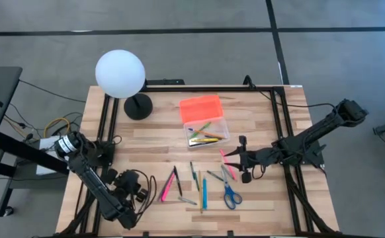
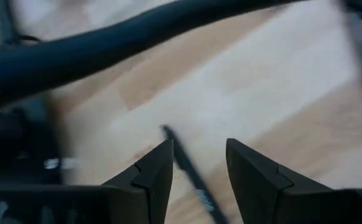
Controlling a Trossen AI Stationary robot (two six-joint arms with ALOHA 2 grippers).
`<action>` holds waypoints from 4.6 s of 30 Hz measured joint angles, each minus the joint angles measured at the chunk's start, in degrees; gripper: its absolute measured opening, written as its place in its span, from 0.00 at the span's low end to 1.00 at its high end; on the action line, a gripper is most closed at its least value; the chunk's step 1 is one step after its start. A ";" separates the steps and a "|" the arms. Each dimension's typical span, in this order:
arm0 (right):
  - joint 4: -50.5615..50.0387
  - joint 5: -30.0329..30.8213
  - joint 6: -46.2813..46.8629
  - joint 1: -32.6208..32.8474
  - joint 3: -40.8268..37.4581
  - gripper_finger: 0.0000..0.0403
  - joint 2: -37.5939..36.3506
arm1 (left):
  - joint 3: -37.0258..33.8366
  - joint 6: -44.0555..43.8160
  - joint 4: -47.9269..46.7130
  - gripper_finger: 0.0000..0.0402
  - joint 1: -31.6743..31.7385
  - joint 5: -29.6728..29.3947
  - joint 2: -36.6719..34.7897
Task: Pick & place school supplies into a supply box
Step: Put the black pen into the orange supply box
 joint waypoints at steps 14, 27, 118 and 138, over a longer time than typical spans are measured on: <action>-0.23 0.18 0.04 0.00 0.01 0.33 0.00 | -8.62 -6.95 11.69 0.36 -0.61 5.05 0.00; -0.21 0.22 1.09 0.00 0.02 0.33 0.00 | -8.79 -8.04 10.63 0.48 -0.57 7.96 0.00; -3.85 0.66 4.60 -0.02 0.04 0.31 0.02 | -12.28 50.10 35.23 0.15 15.32 16.16 -1.68; -3.85 0.79 4.61 -0.02 0.04 0.31 0.02 | -12.59 54.93 38.89 0.15 15.61 19.63 -1.74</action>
